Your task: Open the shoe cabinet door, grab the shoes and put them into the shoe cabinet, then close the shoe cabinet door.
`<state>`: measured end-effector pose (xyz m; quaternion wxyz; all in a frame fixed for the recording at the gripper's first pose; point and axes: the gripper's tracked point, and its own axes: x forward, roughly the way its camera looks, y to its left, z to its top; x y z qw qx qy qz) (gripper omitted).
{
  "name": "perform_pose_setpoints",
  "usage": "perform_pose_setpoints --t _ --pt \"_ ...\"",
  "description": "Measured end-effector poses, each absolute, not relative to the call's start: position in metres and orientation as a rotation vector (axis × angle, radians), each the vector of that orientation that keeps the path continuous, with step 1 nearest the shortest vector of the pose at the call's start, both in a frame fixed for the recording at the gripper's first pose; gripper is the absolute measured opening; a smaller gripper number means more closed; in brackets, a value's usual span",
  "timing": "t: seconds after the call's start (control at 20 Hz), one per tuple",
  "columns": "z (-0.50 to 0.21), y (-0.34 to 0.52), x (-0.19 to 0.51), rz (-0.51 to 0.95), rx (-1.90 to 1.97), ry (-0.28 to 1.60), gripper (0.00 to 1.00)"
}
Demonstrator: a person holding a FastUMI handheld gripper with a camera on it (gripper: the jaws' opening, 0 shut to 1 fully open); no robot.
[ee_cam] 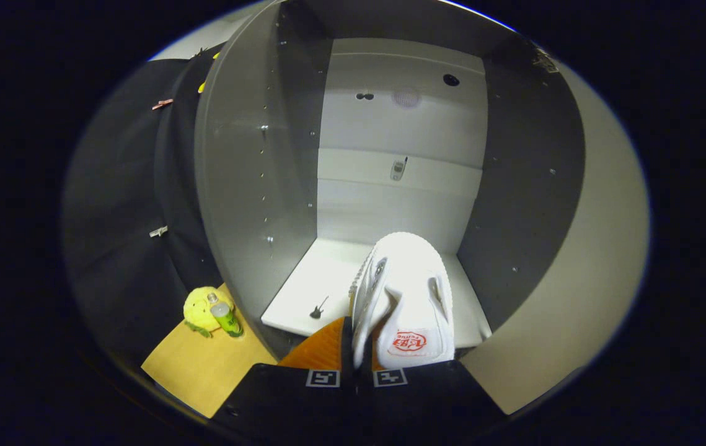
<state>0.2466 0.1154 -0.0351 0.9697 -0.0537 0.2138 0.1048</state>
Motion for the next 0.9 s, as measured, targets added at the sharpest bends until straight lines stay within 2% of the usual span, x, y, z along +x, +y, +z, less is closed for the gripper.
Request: perform_pose_setpoints --t 0.45,0.9 --pt "-0.071 0.117 0.356 0.158 -0.120 0.535 0.05" --pt "-0.106 0.136 0.426 0.129 -0.141 0.585 0.05"
